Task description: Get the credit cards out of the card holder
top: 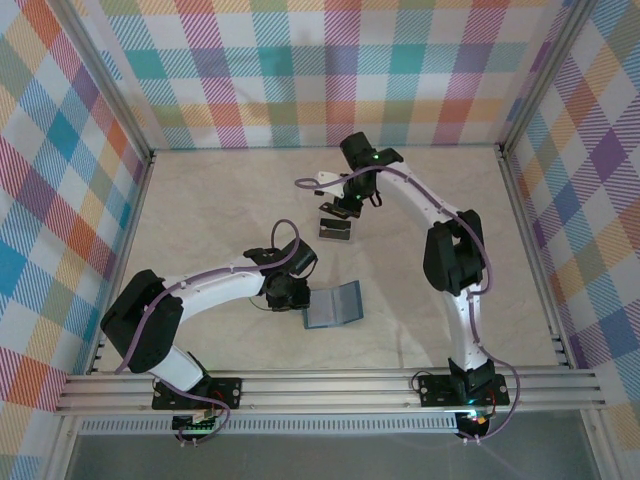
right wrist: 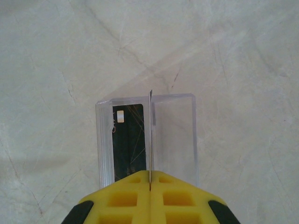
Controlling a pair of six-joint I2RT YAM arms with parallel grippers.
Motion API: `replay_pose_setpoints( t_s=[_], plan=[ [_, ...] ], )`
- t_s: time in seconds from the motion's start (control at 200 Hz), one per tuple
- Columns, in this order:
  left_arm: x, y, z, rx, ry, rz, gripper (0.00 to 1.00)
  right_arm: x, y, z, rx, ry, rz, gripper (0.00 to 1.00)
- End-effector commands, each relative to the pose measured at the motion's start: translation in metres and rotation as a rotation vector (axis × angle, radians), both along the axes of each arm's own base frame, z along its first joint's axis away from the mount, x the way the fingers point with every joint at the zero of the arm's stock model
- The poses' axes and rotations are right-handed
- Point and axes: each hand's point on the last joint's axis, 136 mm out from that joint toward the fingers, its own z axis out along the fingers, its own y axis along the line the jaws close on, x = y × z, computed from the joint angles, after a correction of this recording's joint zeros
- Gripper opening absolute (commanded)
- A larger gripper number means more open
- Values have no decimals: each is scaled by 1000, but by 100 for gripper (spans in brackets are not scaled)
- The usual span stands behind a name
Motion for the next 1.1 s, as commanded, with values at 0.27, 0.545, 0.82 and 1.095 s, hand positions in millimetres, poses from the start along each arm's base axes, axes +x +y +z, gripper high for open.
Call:
replay_pose_setpoints(
  t_s=[0.27, 0.545, 0.82, 1.095],
  plan=[
    [-2, 1, 1, 17, 1, -4, 23, -22, -2, -19, -32, 118, 53, 0],
    [-2, 2, 1, 22, -1, -2, 23, 5, -5, 5, -48, -46, 10, 0],
    [-2, 1, 4, 17, -7, -1, 23, -4, 3, 29, 3, -75, 45, 0],
    [-5, 2, 2, 12, 2, -2, 23, -12, 6, 7, -43, -42, 69, 0]
  ],
)
